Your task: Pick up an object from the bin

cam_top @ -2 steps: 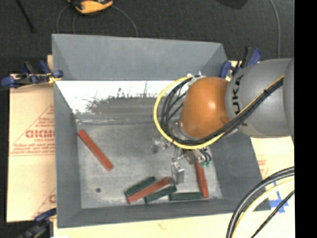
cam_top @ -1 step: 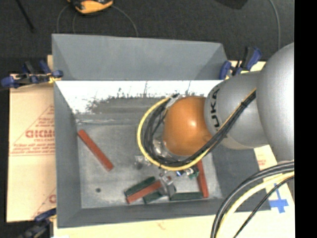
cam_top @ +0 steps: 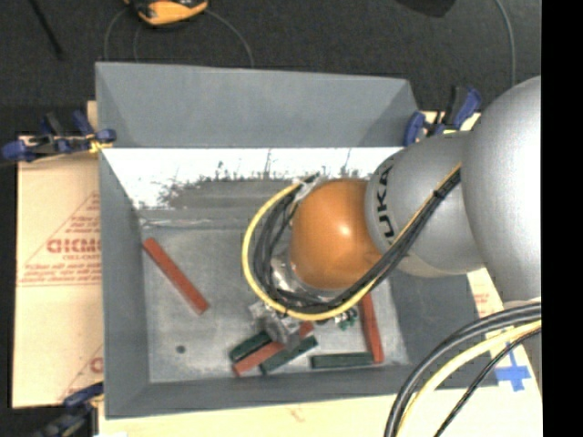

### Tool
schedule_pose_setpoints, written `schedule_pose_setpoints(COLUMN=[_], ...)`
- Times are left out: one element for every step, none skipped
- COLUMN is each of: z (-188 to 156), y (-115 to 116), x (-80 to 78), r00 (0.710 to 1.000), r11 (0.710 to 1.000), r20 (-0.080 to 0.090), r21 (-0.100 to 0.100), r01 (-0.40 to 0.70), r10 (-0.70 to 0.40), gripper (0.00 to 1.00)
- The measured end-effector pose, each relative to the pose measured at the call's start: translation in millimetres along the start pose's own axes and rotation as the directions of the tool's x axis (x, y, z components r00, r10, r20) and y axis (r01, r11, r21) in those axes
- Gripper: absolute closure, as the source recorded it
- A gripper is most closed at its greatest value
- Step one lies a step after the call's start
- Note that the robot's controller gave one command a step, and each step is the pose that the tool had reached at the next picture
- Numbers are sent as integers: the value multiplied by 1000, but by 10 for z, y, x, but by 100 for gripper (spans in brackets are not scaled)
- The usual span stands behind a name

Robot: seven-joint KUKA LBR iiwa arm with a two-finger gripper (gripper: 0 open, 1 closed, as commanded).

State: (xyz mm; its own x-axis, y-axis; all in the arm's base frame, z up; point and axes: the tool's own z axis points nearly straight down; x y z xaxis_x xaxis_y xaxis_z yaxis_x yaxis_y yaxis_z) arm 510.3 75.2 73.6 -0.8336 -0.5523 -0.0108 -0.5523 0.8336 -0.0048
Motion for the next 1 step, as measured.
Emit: schedule_pose_setpoints(z=[0], y=[0], x=[0], r00=[1000], r11=[1000], r20=[0], r21=[0], r01=[0], r10=[0], gripper=[100])
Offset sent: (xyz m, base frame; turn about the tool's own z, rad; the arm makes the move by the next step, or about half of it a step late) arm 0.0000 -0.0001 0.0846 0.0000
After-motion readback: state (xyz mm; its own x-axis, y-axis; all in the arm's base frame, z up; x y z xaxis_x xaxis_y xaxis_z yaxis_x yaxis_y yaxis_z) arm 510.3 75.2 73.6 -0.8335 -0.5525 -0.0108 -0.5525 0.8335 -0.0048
